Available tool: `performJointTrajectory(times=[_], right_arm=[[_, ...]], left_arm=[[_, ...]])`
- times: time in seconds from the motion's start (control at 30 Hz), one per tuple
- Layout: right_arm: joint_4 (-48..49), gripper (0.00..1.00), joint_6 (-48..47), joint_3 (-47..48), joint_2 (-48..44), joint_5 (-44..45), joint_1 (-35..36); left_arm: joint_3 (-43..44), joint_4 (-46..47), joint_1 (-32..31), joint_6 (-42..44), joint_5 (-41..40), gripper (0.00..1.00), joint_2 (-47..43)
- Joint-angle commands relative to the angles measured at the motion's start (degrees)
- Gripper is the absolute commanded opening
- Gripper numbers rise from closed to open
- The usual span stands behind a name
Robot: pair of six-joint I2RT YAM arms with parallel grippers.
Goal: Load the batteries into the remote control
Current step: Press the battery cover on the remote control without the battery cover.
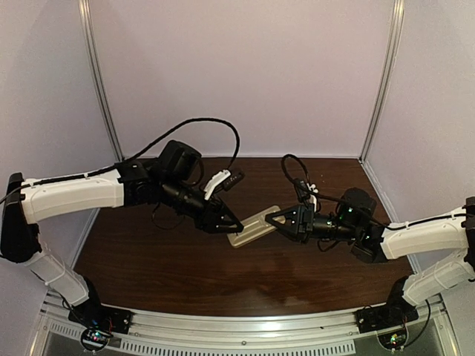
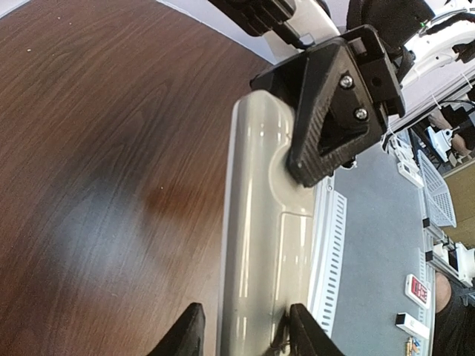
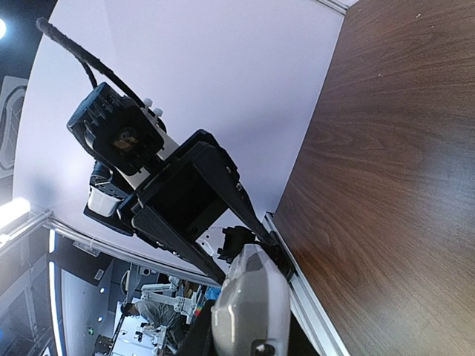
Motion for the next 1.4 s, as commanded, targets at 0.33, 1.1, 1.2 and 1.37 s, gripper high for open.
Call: performJointTrajectory(times=[0.33,1.1,1.2,1.37], right_arm=[[10.8,0.00,3.1,0.5,-0.7,-2.4,-0.1],[11.1,0.00,3.8,1.0,-2.3,-3.4,-1.5],[10.7,0.00,3.6,1.1,-2.6,-3.5,-1.6],[6.8,0.00,1.8,1.6,-2.8,-3.5,-1.6]], left_arm=[[3.4,-7.4,-3.1,5.9,-10.5,0.36,4.2],[0.7,-13.0,-3.8,10.3,-13.6,0.39,2.0],[1.0,-13.4,-3.8,10.6,-14.5,0.40,2.1],[2.2,-13.0,-3.5,9.8,-14.6,0.49,1.4]])
